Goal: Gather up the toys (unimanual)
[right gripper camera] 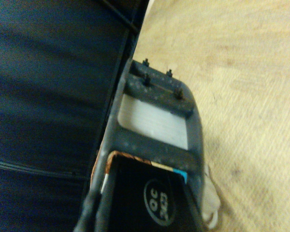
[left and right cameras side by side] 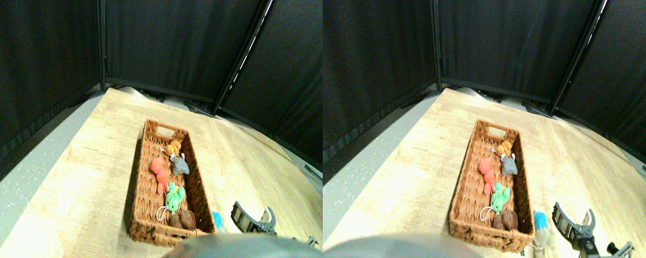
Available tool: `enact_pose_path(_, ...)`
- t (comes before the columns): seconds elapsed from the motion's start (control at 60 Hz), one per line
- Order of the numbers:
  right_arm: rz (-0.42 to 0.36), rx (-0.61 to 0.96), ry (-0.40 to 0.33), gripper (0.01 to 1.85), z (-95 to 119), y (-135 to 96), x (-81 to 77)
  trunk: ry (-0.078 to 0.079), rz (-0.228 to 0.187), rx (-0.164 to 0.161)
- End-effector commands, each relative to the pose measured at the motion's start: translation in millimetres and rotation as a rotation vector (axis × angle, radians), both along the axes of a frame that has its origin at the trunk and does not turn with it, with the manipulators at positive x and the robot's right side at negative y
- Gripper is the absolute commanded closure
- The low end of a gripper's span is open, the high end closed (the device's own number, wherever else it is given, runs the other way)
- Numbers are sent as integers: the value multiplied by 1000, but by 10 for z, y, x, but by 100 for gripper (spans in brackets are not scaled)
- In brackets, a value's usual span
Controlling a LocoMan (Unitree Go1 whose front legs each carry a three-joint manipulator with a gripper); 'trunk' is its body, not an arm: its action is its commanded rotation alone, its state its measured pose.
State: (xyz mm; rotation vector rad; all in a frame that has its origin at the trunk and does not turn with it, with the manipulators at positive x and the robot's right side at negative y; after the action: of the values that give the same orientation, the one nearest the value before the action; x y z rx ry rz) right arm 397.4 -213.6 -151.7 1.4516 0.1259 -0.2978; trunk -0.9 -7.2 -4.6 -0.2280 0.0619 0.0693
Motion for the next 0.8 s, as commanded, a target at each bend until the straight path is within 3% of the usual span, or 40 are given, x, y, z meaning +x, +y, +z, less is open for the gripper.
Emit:
enact_pose_path(0.017,21,43,-15,115,-34,49,-49,11,9,-41)
enact_pose_path(0.3,109,86,93,122,-446,92,-134,18,25,-51)
enact_pose_path(0.45,100,79,156,120,-676,65,-78,19,33,-54)
enact_pose_path(0.617,66,61,214,119,-782,56,-60,20,42,-58)
enact_pose_path(0.7,65,79,224,126,-823,72,-65,20,43,-56)
enact_pose_path(0.8,87,61,240,122,-833,124,-55,21,43,-56)
